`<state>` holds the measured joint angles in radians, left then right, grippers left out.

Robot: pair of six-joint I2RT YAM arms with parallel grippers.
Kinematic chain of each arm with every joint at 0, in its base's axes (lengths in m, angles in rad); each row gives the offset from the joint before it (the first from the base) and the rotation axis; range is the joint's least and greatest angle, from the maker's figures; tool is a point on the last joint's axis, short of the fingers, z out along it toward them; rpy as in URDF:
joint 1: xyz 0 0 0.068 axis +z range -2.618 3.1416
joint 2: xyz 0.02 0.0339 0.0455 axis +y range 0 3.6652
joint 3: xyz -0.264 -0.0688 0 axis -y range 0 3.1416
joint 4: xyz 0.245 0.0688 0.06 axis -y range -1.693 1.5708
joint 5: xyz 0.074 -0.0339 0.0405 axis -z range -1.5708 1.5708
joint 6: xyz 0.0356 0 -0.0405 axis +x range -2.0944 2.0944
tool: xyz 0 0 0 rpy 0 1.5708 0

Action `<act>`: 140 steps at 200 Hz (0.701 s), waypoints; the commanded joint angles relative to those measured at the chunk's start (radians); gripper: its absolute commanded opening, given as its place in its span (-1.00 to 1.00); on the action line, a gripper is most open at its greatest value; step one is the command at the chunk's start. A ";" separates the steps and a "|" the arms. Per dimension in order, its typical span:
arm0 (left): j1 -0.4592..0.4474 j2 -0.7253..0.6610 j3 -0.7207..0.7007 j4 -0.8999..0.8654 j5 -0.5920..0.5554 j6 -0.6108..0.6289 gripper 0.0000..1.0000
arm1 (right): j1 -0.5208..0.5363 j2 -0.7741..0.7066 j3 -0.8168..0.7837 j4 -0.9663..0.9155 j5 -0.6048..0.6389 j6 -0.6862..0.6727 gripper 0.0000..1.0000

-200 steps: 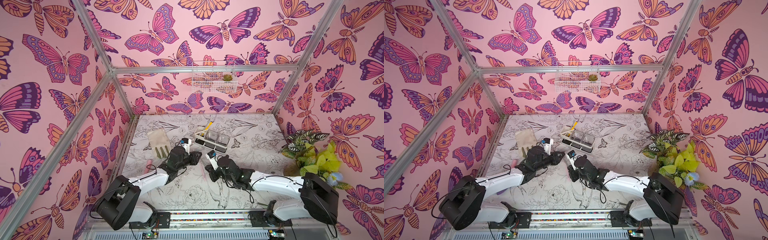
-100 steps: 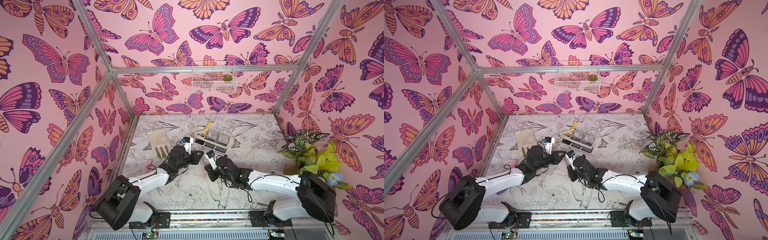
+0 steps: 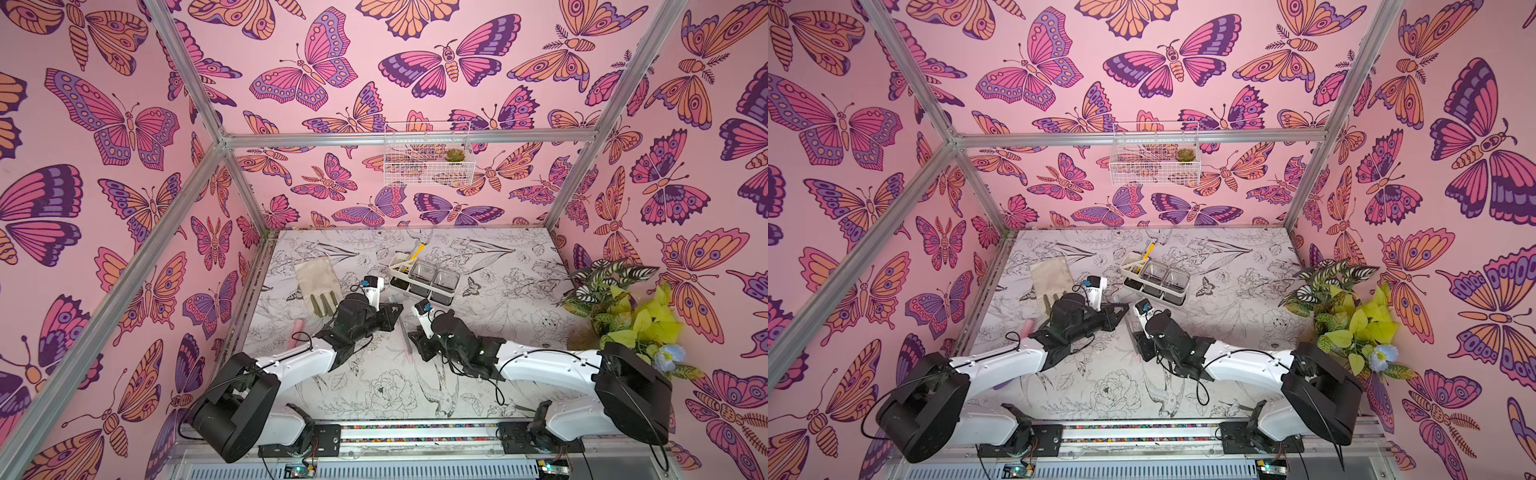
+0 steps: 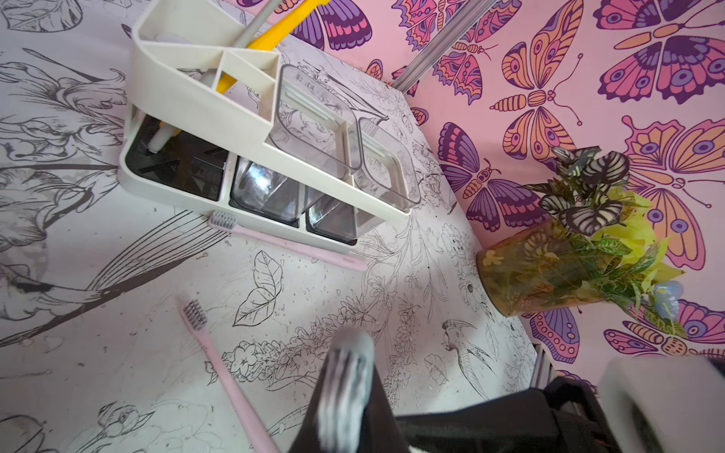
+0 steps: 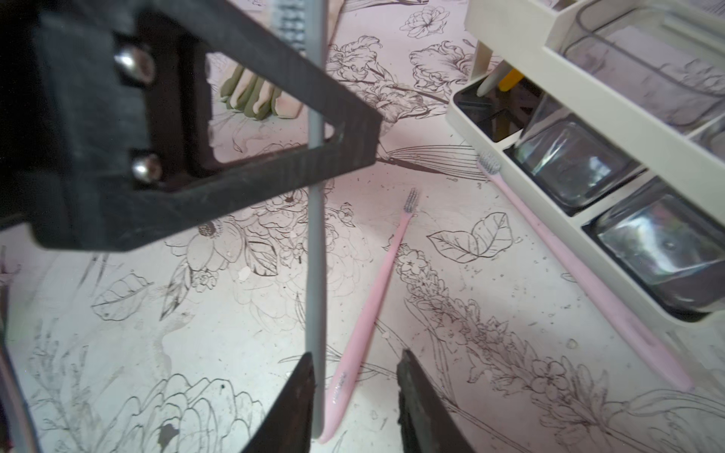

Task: Place the toothbrush into the toothbrush holder
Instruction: Pick up the toothbrush from the center of the board, then place the toothbrush in the toothbrush holder.

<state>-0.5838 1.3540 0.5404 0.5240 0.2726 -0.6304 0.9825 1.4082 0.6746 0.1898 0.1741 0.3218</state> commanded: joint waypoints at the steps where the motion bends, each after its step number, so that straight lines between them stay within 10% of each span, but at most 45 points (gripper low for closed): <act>1: 0.008 -0.036 -0.028 0.001 -0.026 0.049 -1.00 | 0.007 -0.035 0.013 -0.030 0.068 0.027 -0.12; 140: 0.034 -0.071 0.000 -0.052 -0.048 0.163 -1.00 | 0.005 -0.211 -0.147 -0.140 0.374 0.242 0.24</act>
<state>-0.5648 1.2961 0.5259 0.4969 0.2466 -0.5343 0.9836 1.2503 0.5438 0.1284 0.4095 0.4984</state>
